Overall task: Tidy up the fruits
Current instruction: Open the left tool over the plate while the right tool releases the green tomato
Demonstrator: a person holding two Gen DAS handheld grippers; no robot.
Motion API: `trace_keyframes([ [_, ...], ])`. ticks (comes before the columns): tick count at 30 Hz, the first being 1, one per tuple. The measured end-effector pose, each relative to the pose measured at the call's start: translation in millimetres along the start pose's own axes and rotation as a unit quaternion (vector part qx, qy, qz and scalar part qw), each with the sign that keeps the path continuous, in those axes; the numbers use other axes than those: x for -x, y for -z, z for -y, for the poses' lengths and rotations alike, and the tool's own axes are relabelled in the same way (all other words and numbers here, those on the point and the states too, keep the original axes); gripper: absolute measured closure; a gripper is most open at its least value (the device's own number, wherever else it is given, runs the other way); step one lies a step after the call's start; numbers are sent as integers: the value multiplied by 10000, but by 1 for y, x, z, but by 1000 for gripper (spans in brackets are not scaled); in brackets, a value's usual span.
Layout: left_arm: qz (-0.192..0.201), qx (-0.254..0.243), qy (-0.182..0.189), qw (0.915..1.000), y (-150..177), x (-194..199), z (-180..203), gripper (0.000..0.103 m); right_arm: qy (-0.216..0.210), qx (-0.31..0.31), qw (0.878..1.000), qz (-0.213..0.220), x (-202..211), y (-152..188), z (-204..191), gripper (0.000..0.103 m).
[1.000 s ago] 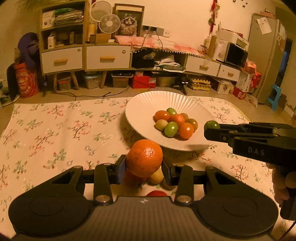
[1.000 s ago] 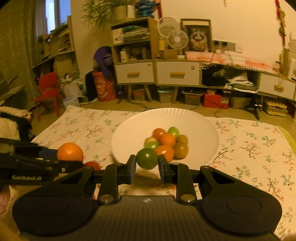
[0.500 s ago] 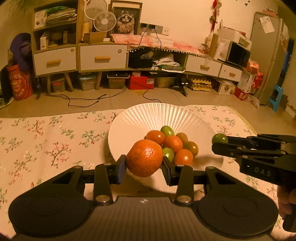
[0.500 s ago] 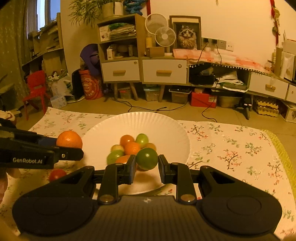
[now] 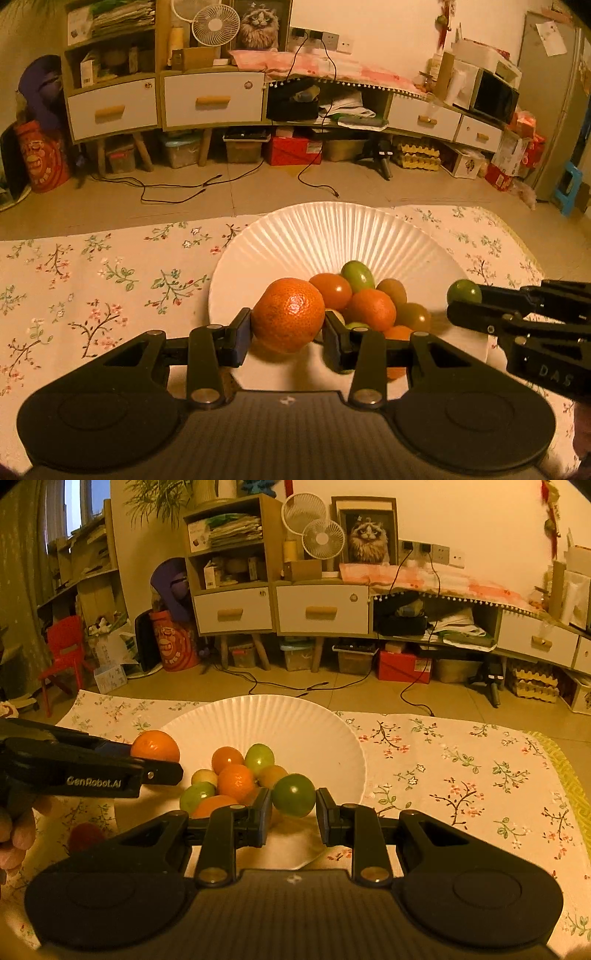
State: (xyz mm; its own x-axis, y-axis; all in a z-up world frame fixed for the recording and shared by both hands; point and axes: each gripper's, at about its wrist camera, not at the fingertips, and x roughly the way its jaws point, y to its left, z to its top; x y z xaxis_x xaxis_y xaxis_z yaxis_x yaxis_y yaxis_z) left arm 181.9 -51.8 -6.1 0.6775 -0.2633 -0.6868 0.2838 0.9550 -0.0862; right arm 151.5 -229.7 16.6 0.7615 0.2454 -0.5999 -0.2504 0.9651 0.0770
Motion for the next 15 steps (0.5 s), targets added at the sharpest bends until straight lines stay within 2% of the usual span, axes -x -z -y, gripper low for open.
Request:
trace_keyframes([
  [6, -73, -136, -17, 9999, -6, -5, 4, 57, -3, -42, 10000, -68, -3, 0, 4, 80],
  [11, -110, -58, 33, 9999, -9, -6, 3, 57, -15, -28, 9999, -147, -4, 2, 4, 80],
  [15, -30, -66, 57, 10000, -8, -1, 2, 53, -21, -14, 9999, -148, -2, 2, 2, 78],
])
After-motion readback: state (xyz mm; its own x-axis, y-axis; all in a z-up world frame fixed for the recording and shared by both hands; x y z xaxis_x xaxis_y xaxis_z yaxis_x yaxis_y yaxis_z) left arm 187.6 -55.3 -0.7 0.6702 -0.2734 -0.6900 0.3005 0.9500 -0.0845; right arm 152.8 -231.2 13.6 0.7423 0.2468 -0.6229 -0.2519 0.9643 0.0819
